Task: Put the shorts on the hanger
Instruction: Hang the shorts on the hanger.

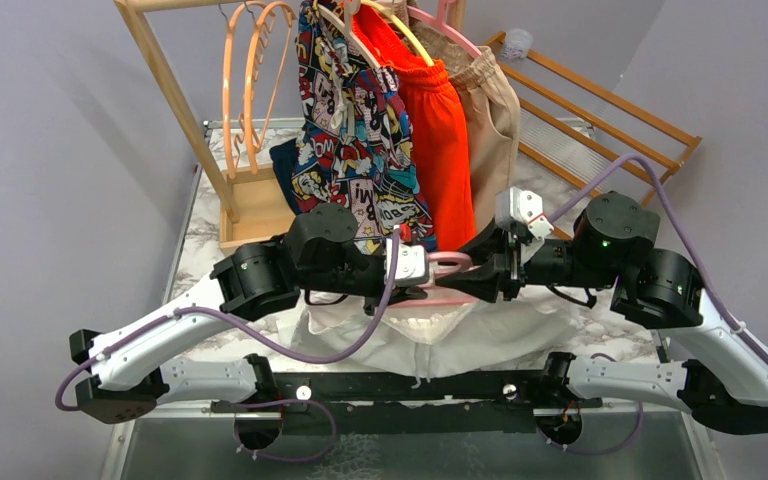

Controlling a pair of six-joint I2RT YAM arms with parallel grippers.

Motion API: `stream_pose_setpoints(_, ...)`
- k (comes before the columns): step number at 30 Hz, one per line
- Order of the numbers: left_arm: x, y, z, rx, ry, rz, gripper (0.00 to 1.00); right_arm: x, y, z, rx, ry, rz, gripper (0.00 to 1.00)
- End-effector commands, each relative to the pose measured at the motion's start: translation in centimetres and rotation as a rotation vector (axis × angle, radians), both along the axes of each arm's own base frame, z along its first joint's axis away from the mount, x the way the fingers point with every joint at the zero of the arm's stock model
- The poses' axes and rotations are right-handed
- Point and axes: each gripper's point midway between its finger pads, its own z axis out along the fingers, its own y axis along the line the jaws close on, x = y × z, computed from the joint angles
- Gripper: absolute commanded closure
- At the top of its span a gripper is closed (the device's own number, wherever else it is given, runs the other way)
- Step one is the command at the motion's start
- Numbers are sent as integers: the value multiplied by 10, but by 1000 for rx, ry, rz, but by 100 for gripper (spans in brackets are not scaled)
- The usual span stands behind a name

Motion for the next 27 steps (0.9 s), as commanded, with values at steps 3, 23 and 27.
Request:
stream_pose_setpoints(3, 25, 18, 25, -99, -113, 164, 100, 6, -9, 23, 63, -37, -55, 40)
stream_pose_setpoints(23, 23, 68, 45, -183, -118, 303, 100, 56, -53, 5, 16, -106, -412, 45)
stream_pose_setpoints(27, 23, 69, 48, -189, -117, 306, 100, 60, -55, -1, -5, -115, -434, 45)
